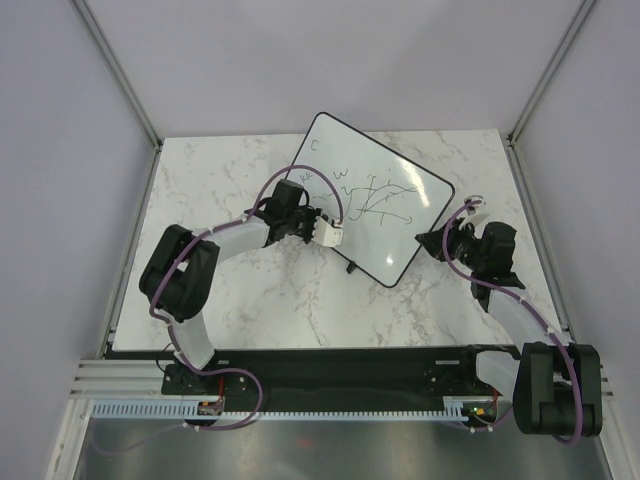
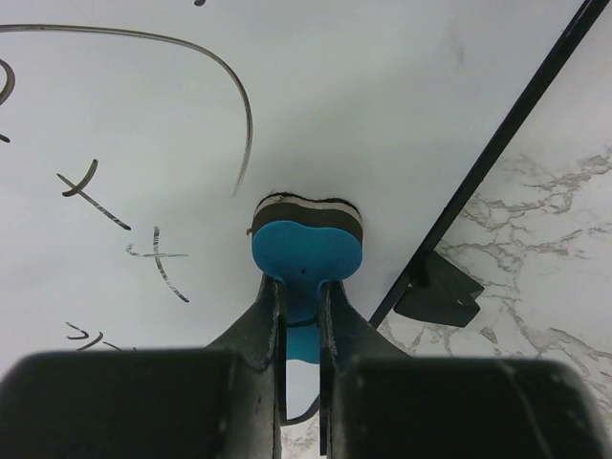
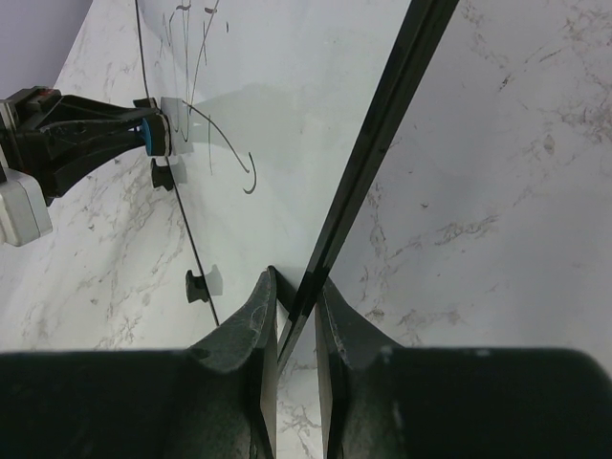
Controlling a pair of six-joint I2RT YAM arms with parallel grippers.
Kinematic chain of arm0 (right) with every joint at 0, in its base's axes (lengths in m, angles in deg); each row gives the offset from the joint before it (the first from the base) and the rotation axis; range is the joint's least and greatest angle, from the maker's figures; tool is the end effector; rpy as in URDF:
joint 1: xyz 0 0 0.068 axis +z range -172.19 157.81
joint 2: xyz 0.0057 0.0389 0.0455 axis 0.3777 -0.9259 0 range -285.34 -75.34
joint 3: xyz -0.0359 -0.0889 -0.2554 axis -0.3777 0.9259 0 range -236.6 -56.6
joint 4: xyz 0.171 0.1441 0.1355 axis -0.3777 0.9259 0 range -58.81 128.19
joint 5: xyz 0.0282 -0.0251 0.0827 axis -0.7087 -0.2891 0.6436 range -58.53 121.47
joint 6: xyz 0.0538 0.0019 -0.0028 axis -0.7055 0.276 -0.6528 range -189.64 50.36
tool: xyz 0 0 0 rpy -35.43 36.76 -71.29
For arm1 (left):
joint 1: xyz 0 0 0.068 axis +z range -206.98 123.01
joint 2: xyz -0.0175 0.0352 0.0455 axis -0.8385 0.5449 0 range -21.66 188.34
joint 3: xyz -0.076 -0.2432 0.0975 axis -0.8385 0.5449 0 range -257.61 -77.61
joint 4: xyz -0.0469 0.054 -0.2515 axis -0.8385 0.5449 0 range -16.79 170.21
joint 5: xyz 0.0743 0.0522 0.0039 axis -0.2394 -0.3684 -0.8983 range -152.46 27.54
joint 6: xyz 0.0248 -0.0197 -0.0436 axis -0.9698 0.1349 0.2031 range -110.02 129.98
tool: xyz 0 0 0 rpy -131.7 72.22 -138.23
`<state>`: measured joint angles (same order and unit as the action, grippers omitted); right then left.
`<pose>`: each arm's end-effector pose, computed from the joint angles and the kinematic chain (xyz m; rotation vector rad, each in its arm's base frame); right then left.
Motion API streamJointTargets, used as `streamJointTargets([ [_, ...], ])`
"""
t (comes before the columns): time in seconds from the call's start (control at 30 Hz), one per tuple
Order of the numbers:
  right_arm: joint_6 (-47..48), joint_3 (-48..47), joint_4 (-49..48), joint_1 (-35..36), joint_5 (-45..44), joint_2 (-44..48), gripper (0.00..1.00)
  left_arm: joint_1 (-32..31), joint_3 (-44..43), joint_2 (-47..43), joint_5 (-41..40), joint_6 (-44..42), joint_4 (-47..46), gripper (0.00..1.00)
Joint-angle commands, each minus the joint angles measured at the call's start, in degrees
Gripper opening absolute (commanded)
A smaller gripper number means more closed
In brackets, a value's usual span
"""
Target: Erase the whiteboard
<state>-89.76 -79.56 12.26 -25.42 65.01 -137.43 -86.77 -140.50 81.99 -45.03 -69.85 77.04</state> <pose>0.2224 0.0072 0.2029 -0.0068 1.9344 0.7584 0.3279 -0.2000 0.1797 1.9660 1.2058 0.0876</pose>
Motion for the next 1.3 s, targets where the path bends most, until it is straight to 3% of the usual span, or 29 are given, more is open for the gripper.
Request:
streamJointTargets([
  [0.0, 4.3, 0.2, -1.8, -0.56, -3.22, -0.14, 0.0, -0.19, -0.91, -2.67, -1.52, 3.18, -3.05, 0.02],
  [0.17, 4.21, 0.11, -2.24, -0.38, -1.99, -0.23, 0.15, 0.33, -1.53, -2.93, -1.79, 5.39, -3.13, 0.02],
  [0.2, 4.12, 0.11, -2.33, -0.47, -1.81, -0.23, 0.25, 0.51, -1.97, -2.93, -1.79, 5.39, -3.13, 0.02],
  [0.3, 3.42, 0.28, -3.29, -0.29, -1.29, -0.58, 0.37, 2.18, -4.51, -2.85, -1.79, 5.39, -3.13, 0.02],
  [0.33, 3.25, 0.46, -4.17, -0.29, -1.11, -1.02, 0.36, 3.23, -6.17, -2.85, -2.13, 7.91, -3.22, 0.02],
  [0.37, 2.9, 0.46, -4.61, -0.2, -0.76, -1.19, 0.36, 3.76, -7.06, -2.58, -0.83, 18.81, -3.22, 0.02],
  [0.47, 2.01, 0.37, -6.72, -0.03, 0.65, -2.42, 0.33, 5.52, -10.75, -1.53, -0.38, 30.74, -3.66, 0.02],
  [0.7, 2.19, 0.46, -9.36, 0.32, 3.46, -3.31, 0.19, 7.02, -16.11, 2.77, -3.26, 44.92, -5.5, 0.02],
  [0.87, 3.15, 0.81, -11.47, 0.41, 4.43, -3.74, 0.03, 7.72, -26.04, 8.39, -8.82, 58.62, -4.37, 0.02],
  [1.1, 5.53, 0.11, -9.8, 0.5, 3.2, -4.98, 0.0, 7.9, -37.2, 14.71, -12.24, 64.89, -4.19, 0.02],
  [1.27, 6.85, 0.11, -8.49, 0.68, 2.32, -4.28, 0.0, 7.9, -49.6, 21.93, -9.17, 65.33, 2.57, 0.02],
])
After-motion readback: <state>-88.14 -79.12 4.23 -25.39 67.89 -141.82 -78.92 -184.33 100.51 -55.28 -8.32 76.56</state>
